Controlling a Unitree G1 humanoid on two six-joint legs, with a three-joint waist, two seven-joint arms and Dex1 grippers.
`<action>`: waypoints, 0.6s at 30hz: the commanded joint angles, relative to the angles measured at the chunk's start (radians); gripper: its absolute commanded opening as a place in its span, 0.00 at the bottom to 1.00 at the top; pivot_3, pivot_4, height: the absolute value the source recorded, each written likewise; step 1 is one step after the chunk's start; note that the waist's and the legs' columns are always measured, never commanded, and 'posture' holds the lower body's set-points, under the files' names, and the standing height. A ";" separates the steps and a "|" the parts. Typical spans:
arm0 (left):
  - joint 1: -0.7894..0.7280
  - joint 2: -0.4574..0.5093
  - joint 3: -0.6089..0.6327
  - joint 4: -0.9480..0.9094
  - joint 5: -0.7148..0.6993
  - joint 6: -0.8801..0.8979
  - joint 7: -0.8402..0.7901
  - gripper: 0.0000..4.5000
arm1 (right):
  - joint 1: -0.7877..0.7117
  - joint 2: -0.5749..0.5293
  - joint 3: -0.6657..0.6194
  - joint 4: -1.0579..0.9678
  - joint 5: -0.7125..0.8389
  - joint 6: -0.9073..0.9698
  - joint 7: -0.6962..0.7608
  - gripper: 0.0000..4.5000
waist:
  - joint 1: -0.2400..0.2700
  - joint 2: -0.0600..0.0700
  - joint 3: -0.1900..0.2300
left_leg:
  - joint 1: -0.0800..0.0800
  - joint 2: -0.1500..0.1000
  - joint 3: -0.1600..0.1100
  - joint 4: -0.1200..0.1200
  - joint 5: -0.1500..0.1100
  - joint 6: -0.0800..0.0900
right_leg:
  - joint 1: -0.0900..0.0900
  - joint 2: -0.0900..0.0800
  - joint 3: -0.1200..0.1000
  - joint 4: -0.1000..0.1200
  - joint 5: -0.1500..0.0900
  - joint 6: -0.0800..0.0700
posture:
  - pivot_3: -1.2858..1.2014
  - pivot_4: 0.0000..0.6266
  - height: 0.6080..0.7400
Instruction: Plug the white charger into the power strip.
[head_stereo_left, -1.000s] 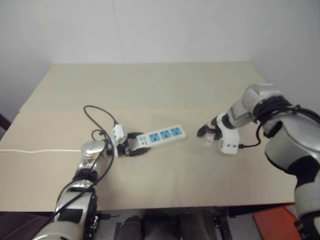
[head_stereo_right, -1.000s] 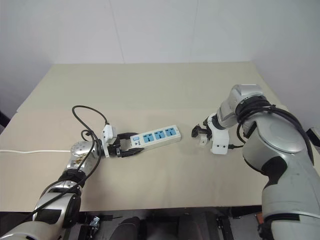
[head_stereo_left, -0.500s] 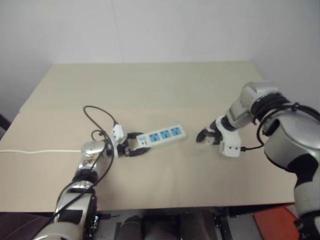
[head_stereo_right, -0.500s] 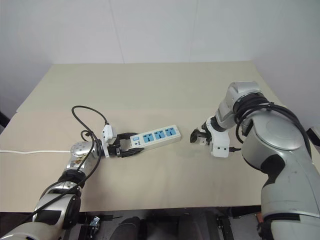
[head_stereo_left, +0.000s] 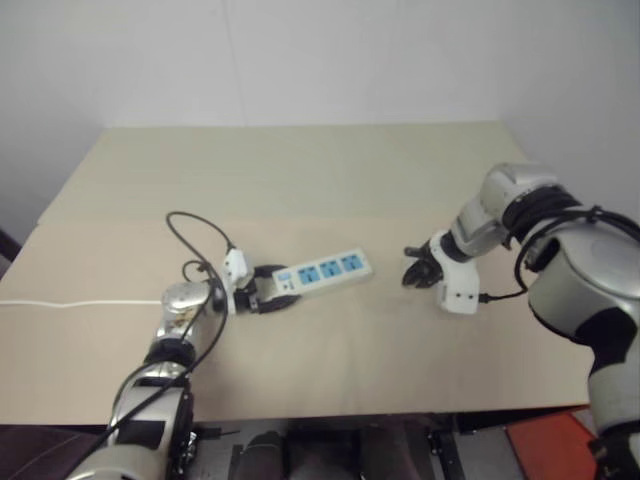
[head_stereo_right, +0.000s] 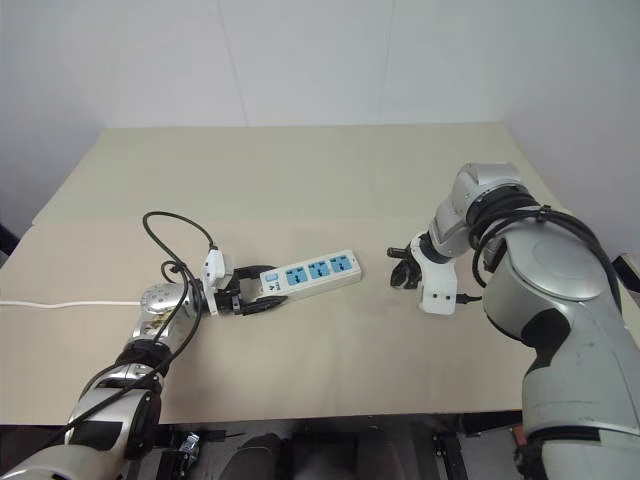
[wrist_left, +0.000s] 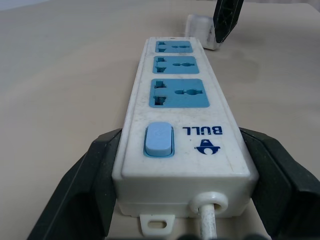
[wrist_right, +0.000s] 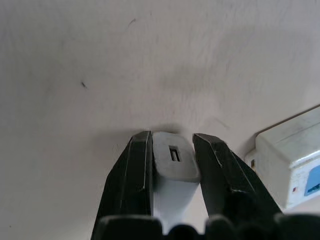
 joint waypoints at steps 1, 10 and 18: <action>0.016 -0.011 -0.015 -0.017 -0.009 0.009 -0.004 0.73 | -0.018 -0.001 -0.003 -0.004 0.001 0.015 -0.009 0.23 | -0.001 0.000 0.000 | 0.000 0.000 0.000 0.000 0.000 0.000 | 0.000 0.000 0.000 0.000 0.000 0.000 | 0.52 0.24 1.00; 0.014 -0.007 -0.018 -0.018 -0.006 0.009 -0.005 0.73 | -0.034 -0.029 -0.091 0.026 0.116 -0.059 0.061 0.23 | -0.002 0.000 0.000 | 0.000 0.000 0.000 0.000 0.000 0.000 | 0.000 0.000 0.000 0.000 0.000 0.000 | 0.52 0.24 1.00; 0.007 -0.007 -0.026 -0.023 -0.008 0.024 -0.026 0.73 | -0.068 -0.031 -0.548 0.462 0.531 -0.255 0.457 0.23 | -0.004 0.000 0.000 | 0.001 0.000 0.000 0.000 0.000 0.000 | 0.002 0.000 0.000 -0.002 0.000 0.000 | 0.52 0.24 1.00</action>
